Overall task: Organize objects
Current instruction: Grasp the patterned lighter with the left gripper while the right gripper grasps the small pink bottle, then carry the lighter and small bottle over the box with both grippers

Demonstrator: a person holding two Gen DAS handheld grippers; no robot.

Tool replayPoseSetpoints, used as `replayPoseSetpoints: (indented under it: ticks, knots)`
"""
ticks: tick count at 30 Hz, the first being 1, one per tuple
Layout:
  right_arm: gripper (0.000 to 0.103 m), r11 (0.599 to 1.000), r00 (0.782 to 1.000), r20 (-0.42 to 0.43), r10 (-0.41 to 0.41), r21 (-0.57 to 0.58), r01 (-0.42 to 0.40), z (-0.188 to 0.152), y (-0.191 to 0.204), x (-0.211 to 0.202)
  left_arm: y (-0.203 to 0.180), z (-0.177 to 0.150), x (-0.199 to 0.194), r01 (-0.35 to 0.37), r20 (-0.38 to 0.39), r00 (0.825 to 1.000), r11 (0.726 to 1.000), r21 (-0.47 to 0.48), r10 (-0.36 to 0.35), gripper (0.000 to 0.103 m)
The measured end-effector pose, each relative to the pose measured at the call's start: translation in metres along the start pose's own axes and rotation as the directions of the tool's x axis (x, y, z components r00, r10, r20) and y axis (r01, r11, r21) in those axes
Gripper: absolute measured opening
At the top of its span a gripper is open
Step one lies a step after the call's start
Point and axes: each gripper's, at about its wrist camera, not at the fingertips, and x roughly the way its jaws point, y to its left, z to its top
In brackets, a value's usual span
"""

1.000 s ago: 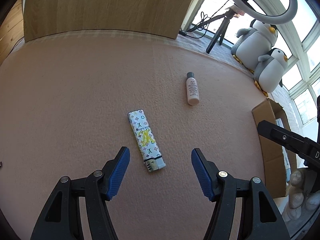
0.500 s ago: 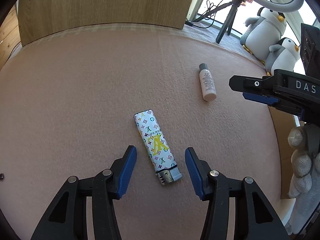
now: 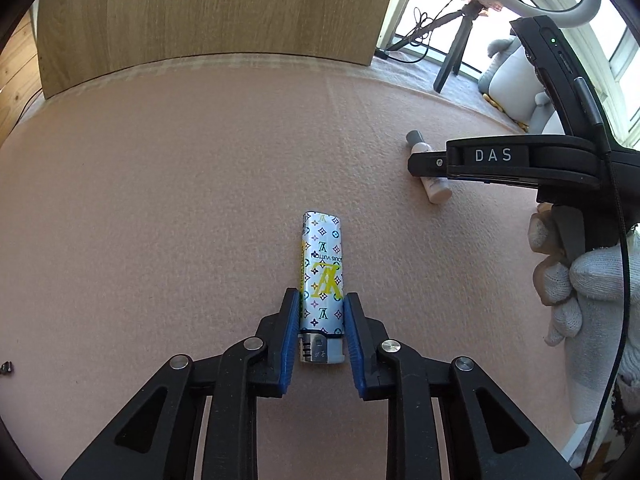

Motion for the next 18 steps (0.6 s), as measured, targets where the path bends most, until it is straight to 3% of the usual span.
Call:
replayPoseSetpoints:
  ticks: [4,12,18]
  knots:
    - [0.018,1.000,1.000,-0.001,0.001,-0.022,-0.001,0.000,-0.002,0.000,0.003,-0.003,-0.001,0.004,0.003,1.000,1.000,-0.012,-0.004,0.024]
    - [0.018,0.998,0.998,-0.007,0.058,-0.004,-0.058,-0.024,-0.016,-0.014,0.005,-0.016,-0.005,0.070,-0.007,0.997,0.995,-0.076,-0.071,0.023]
    - [0.018,0.994,0.994,0.018,0.109,0.014,-0.109,-0.059,-0.031,-0.046,0.002,-0.029,-0.014,0.074,0.002,0.997,0.993,-0.087,-0.074,0.023]
